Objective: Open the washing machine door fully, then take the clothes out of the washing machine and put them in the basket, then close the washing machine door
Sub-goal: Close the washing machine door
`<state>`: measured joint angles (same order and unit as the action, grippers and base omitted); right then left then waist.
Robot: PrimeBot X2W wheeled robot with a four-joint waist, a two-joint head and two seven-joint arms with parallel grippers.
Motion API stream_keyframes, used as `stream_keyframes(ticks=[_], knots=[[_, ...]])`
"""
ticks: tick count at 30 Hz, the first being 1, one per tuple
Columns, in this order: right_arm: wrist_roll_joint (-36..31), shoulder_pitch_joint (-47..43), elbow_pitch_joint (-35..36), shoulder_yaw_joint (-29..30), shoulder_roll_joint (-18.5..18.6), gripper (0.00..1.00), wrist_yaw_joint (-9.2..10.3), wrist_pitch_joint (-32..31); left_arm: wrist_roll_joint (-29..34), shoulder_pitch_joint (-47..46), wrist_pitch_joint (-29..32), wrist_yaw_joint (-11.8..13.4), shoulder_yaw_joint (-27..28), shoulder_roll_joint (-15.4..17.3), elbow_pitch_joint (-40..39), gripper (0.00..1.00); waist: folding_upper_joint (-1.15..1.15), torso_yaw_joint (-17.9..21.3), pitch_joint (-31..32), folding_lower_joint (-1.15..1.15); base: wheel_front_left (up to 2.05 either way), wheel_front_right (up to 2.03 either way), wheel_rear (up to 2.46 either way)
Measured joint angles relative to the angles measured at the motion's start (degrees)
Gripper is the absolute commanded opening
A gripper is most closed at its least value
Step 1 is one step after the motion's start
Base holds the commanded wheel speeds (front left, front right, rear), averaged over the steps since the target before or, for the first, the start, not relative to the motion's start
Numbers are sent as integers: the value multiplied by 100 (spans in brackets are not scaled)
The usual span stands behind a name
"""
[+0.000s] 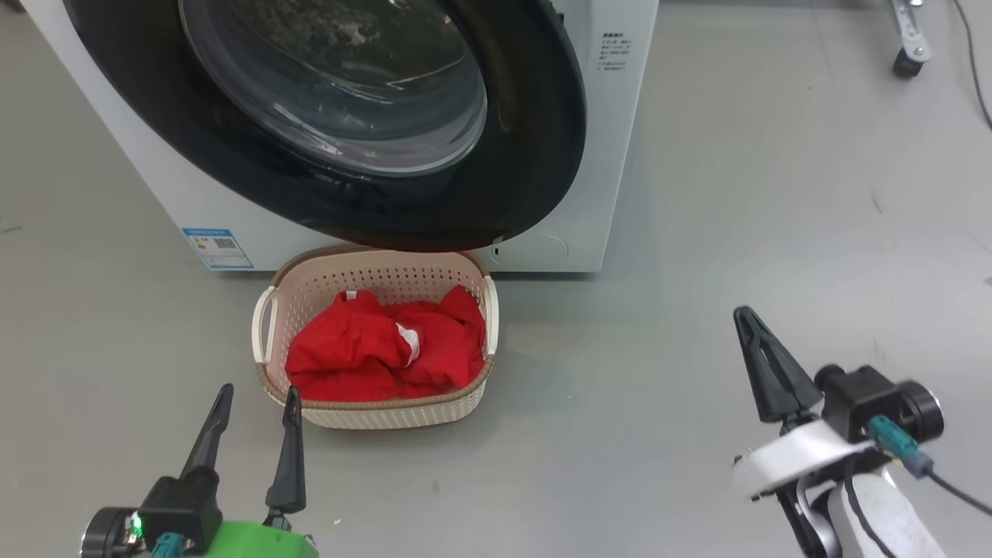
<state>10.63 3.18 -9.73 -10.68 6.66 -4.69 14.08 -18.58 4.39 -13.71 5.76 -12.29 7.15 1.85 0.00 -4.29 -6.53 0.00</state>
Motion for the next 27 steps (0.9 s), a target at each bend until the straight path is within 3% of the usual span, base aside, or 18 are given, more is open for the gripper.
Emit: stream_keyframes(ticks=[17,27], knots=[[37,2369,2,-542,420,0,-231,-559,90,-751,-49,-52,-250,-236,-138,100,0,-545,-852,0,0,0,0],[387,3512,-204,-1418,619,0,-232,-833,172,-1140,-57,-101,-370,-330,-68,100,0,-929,-1343,1,0,0,0]])
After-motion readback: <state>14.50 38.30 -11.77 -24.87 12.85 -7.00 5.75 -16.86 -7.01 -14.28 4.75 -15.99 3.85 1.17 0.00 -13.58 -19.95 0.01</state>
